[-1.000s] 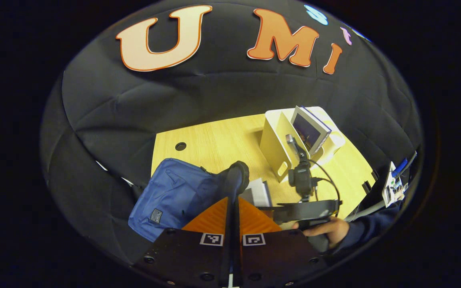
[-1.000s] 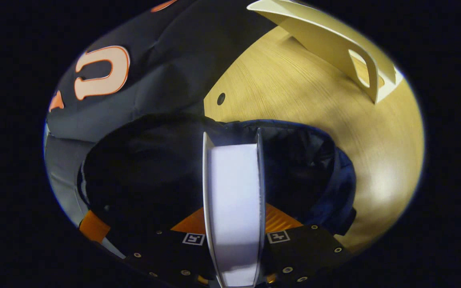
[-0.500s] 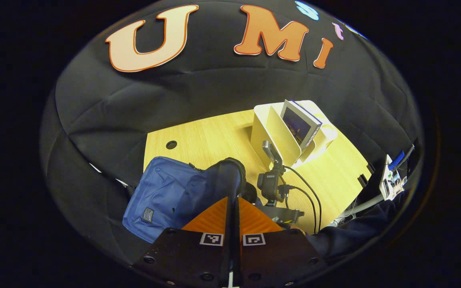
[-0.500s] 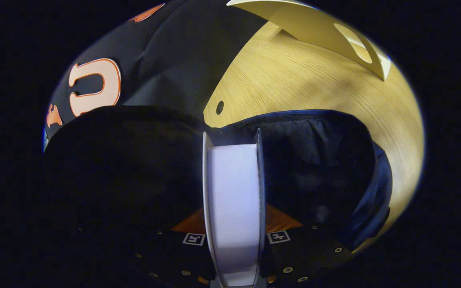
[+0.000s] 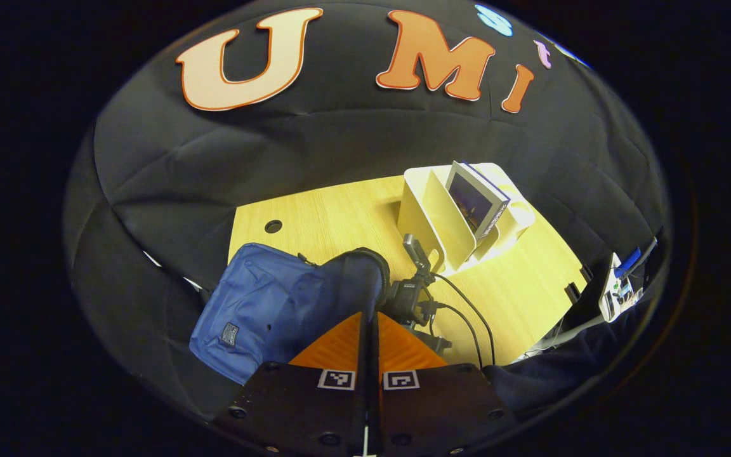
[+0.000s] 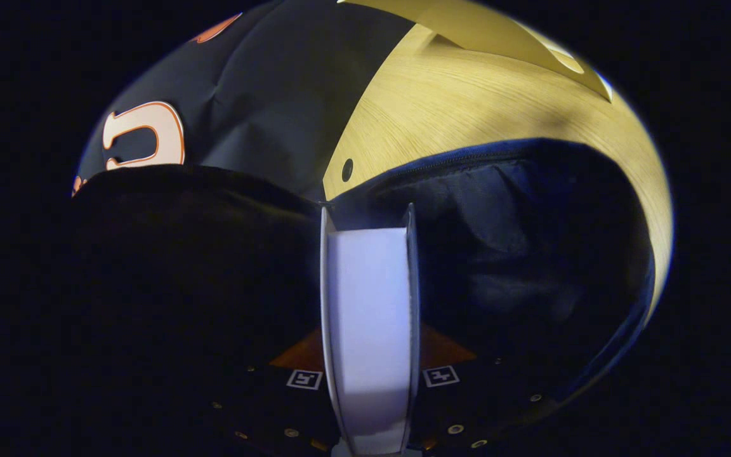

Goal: Open the schoolbag, grab two books from the bookshelf and put them into the schoolbag.

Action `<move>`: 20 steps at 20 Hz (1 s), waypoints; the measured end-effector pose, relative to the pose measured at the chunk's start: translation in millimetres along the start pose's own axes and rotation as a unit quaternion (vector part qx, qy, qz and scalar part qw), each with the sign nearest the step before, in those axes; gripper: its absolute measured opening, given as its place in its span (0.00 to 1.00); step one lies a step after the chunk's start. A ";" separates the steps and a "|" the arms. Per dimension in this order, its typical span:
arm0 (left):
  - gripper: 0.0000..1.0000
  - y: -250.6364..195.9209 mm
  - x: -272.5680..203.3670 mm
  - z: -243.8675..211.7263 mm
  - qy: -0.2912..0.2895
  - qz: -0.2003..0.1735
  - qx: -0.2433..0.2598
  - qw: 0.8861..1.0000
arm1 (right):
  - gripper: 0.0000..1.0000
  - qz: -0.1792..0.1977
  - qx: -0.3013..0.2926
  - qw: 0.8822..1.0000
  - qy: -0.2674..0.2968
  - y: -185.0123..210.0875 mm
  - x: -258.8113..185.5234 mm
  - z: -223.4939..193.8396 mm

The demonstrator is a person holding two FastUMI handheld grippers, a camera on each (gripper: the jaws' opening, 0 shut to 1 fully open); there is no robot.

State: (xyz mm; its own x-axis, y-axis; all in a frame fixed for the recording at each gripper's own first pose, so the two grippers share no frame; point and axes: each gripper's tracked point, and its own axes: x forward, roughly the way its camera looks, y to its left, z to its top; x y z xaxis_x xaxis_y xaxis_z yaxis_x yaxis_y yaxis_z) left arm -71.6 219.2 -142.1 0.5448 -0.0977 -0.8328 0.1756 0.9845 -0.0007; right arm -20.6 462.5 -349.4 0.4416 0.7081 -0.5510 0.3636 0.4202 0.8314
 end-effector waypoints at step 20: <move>0.02 20.0 -1.4 7.4 -0.035 0.025 -0.048 0.998 | 0.85 -0.183 -0.227 0.939 0.181 -47.9 -82.5 -53.5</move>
State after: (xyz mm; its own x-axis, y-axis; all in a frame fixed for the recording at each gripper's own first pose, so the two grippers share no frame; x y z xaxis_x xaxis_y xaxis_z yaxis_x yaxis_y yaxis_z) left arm -62.8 238.0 -136.8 0.6072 -0.0539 -0.7927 0.0689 0.9975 -0.0151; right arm -118.3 414.4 -339.9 0.0175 0.5818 -0.8132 0.0125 0.8131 0.5820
